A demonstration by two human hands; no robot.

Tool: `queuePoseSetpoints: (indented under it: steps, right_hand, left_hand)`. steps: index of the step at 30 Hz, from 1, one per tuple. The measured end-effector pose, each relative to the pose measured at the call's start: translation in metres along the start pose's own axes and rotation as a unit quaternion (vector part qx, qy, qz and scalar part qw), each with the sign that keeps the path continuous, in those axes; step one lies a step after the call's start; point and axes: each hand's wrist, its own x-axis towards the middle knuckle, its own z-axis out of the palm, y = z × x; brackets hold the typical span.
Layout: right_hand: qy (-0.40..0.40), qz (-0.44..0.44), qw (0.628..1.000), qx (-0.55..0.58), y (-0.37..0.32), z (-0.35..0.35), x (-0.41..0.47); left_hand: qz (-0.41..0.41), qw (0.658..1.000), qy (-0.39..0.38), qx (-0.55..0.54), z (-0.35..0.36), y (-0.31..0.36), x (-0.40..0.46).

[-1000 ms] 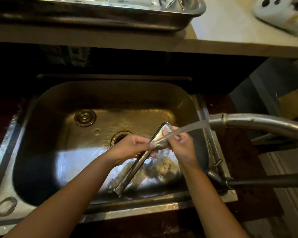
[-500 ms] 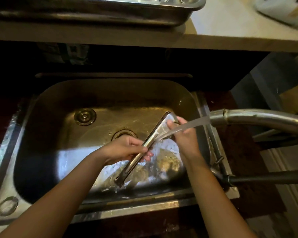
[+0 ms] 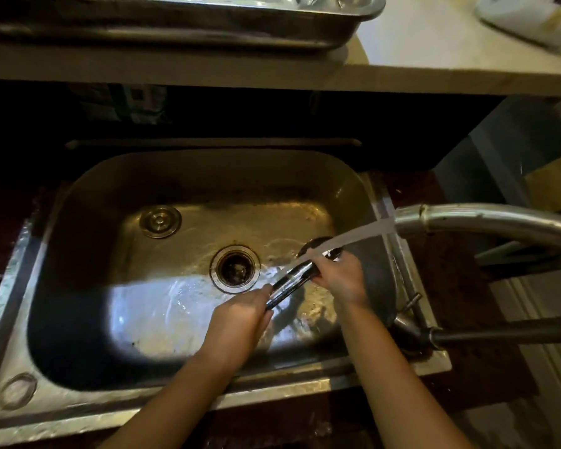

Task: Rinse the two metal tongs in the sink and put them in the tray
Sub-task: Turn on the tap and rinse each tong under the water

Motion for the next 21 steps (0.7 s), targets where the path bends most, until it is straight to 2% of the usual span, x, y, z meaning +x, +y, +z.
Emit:
queuePoseSetpoints:
  steps: [1, 3, 5, 6, 8, 12, 19, 21]
  right_hand:
    - [-0.006, 0.014, 0.999, 0.033, 0.002, -0.002, 0.001]
    - [-0.024, 0.018, 0.997, 0.074, 0.004, -0.005, 0.002]
    - [-0.052, -0.015, 0.995, 0.087, 0.004, -0.007, 0.003]
    - [-0.067, -0.037, 0.993, 0.085, 0.002, -0.009, 0.002]
    - [-0.099, -0.069, 0.989, 0.087, -0.004, -0.008, 0.001]
    - [-0.141, -0.117, 0.977, 0.112, -0.021, -0.008, -0.004]
    - [-0.072, -0.132, 0.977, 0.154, -0.05, -0.033, -0.003]
    - [-0.081, -0.121, 0.979, 0.139, -0.048, -0.027, -0.007]
  left_hand:
    - [-0.026, 0.999, -0.01, -0.023, -0.001, 0.005, 0.0]
    - [-0.127, 0.978, -0.049, -0.156, -0.007, 0.012, 0.008]
    - [-0.212, 0.911, -0.107, -0.338, -0.015, 0.014, 0.023]
    - [-0.217, 0.886, -0.13, -0.388, -0.019, 0.013, 0.031]
    - [-0.202, 0.858, -0.169, -0.441, -0.028, 0.012, 0.047]
    - [-0.168, 0.835, -0.178, -0.492, -0.039, 0.012, 0.066]
    - [-0.188, 0.815, -0.275, -0.474, -0.032, -0.026, 0.029]
    - [-0.177, 0.827, -0.291, -0.447, -0.033, -0.025, 0.031]
